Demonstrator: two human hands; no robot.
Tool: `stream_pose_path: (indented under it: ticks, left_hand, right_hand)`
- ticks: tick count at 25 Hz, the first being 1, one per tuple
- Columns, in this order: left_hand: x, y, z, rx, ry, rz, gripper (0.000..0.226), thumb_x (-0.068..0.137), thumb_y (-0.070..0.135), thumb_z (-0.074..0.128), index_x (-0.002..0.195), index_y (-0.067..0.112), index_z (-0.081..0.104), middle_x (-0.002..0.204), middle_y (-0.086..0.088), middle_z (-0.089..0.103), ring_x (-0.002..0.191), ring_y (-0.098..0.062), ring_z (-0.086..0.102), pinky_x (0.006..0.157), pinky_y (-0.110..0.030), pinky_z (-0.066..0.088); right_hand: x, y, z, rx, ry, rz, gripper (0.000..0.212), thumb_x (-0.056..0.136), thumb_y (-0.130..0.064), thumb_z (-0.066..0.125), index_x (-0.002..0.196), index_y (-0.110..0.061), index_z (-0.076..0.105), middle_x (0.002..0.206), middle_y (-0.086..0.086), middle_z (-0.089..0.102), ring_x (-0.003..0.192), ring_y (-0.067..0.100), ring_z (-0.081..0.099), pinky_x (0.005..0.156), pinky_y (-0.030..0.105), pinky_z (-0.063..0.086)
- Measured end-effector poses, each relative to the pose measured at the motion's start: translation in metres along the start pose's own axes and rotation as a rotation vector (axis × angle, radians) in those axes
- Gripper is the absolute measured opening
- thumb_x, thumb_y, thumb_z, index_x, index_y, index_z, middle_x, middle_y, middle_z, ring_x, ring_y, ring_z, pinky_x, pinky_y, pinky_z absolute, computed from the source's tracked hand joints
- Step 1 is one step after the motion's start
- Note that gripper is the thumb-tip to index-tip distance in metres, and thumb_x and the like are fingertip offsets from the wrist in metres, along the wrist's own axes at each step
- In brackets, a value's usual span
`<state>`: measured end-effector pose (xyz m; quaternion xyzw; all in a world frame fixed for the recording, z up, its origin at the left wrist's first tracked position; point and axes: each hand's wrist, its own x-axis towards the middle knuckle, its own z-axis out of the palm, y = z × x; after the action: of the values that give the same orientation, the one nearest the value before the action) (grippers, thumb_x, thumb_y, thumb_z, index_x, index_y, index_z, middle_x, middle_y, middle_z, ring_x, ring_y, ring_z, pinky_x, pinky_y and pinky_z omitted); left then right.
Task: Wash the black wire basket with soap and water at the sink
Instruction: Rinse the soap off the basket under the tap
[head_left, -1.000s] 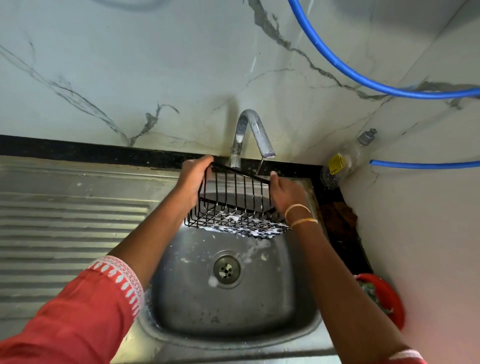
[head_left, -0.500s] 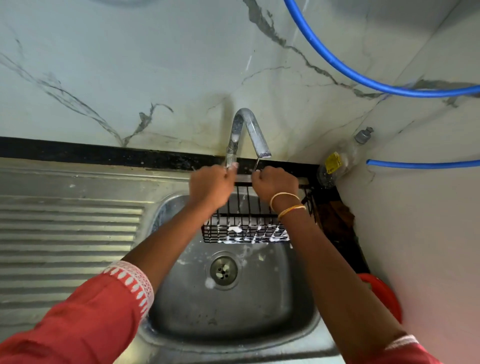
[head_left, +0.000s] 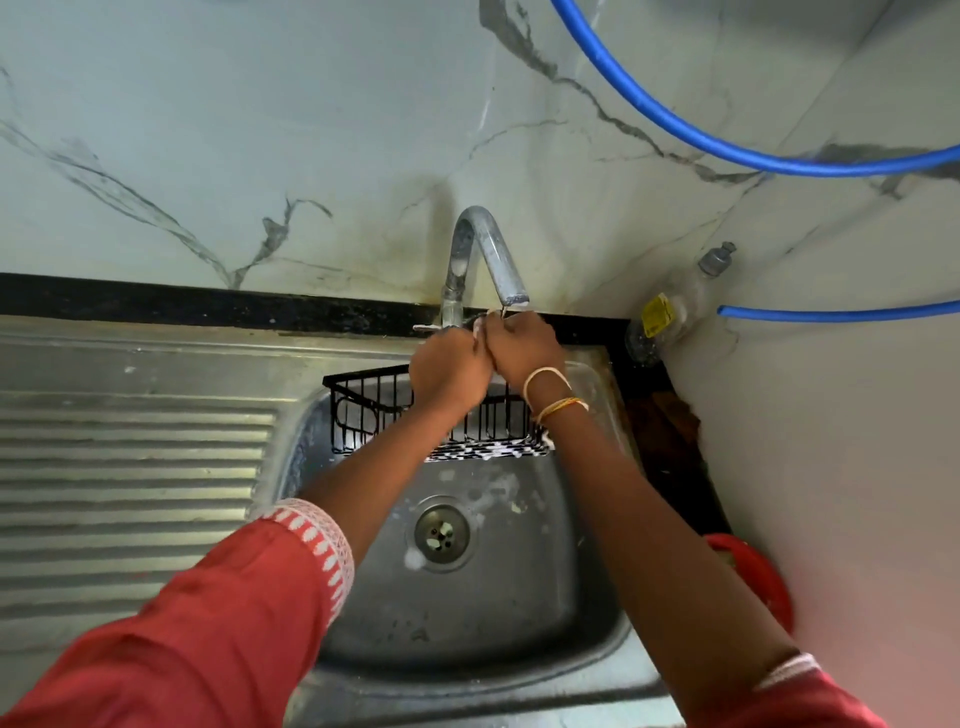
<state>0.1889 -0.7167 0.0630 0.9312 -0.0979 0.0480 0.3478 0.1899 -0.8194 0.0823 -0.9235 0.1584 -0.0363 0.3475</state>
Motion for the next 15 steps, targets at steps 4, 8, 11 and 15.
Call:
stream_pose_path:
  ticks: [4,8,11,15]
  left_hand:
    - [0.017,-0.022,-0.006,-0.378,0.023,-0.253,0.055,0.098,0.031,0.044,0.046,0.014,0.040,0.044,-0.001,0.037,0.041,-0.020,0.035,0.052,-0.030,0.028]
    - [0.019,-0.002,-0.013,-0.283,-0.075,-0.066,0.052,0.093,0.032,0.056,0.045,0.015,0.042,0.041,0.002,0.039,0.037,-0.014,0.037,0.045,-0.024,0.028]
    - [0.028,-0.010,-0.017,-0.417,-0.020,-0.249,0.057,0.084,0.031,0.070,0.042,0.018,0.035,0.035,0.007,0.032,0.033,-0.011,0.029,0.046,-0.023,0.027]
    - [0.033,-0.030,-0.019,-0.669,0.044,-0.441,0.059,0.082,0.024,0.074,0.045,0.018,0.030,0.037,0.008,0.030,0.028,-0.003,0.021,0.045,-0.021,0.028]
  right_hand:
    - [0.001,0.028,0.003,0.295,-0.010,0.133,0.054,0.094,-0.034,0.050,0.046,-0.010,0.044,0.042,0.003,0.042,0.045,0.022,0.045,0.057,0.031,0.037]
    - [0.001,0.012,0.010,-0.049,-0.067,0.131,0.048,0.093,-0.043,0.037,0.062,-0.009,0.050,0.073,0.010,0.056,0.073,0.028,0.052,0.070,0.032,0.038]
    - [0.002,0.020,0.003,-0.151,-0.016,0.015,0.061,0.093,-0.050,0.031,0.071,-0.005,0.065,0.080,0.014,0.070,0.079,0.032,0.062,0.076,0.036,0.049]
    - [0.005,0.020,-0.024,-0.119,-0.027,0.056,0.047,0.094,-0.037,0.043,0.055,-0.011,0.051,0.072,0.015,0.059,0.075,0.031,0.057,0.066,0.032,0.038]
